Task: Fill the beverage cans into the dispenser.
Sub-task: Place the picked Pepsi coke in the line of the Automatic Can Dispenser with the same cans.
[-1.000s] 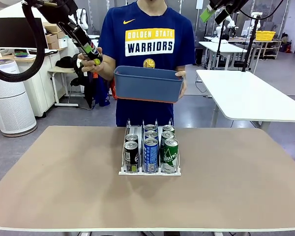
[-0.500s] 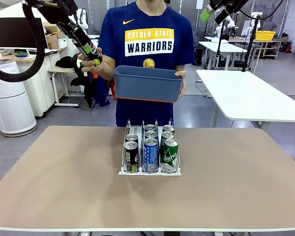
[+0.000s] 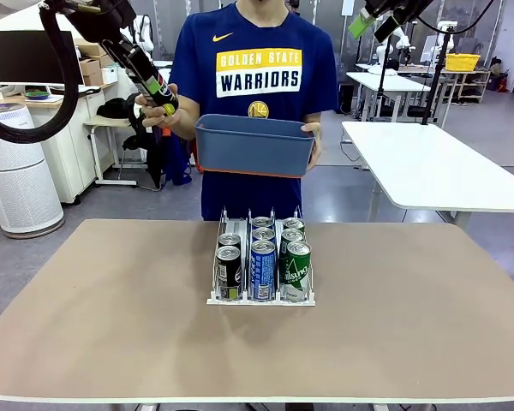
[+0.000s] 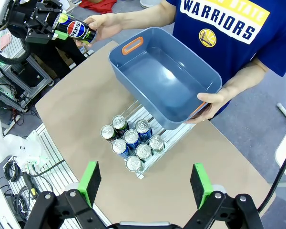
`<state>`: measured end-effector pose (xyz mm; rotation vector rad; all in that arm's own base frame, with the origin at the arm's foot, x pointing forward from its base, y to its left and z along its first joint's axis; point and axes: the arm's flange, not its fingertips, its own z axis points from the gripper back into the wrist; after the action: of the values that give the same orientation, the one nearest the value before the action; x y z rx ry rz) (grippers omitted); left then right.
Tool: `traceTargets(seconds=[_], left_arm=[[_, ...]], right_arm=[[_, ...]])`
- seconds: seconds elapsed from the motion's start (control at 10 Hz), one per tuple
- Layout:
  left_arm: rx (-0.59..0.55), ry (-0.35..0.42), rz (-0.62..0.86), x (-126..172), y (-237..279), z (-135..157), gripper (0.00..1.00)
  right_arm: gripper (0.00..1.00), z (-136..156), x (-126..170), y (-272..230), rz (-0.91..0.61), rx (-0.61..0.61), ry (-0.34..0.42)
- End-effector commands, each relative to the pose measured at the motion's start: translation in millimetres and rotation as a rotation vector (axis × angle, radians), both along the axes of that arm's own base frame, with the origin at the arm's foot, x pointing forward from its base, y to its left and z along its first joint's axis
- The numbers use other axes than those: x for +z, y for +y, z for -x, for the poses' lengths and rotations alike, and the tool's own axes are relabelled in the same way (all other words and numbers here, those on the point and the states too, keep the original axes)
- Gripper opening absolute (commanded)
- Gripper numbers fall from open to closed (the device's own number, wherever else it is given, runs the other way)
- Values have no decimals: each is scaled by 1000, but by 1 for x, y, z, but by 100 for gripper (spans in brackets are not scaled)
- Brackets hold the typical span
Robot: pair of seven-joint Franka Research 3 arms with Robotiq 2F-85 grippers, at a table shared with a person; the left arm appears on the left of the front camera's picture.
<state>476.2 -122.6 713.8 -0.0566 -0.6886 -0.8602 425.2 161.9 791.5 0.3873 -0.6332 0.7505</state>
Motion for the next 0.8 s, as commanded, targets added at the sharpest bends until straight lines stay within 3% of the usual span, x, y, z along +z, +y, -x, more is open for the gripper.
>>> traceTargets(seconds=[0.0, 0.7], left_arm=[[-9, -10, -5, 2, 1, 1, 0], [-9, -10, -5, 2, 1, 1, 0]], right_arm=[[100, 1, 0, 0, 1, -3, 5], [100, 1, 0, 0, 1, -3, 5]])
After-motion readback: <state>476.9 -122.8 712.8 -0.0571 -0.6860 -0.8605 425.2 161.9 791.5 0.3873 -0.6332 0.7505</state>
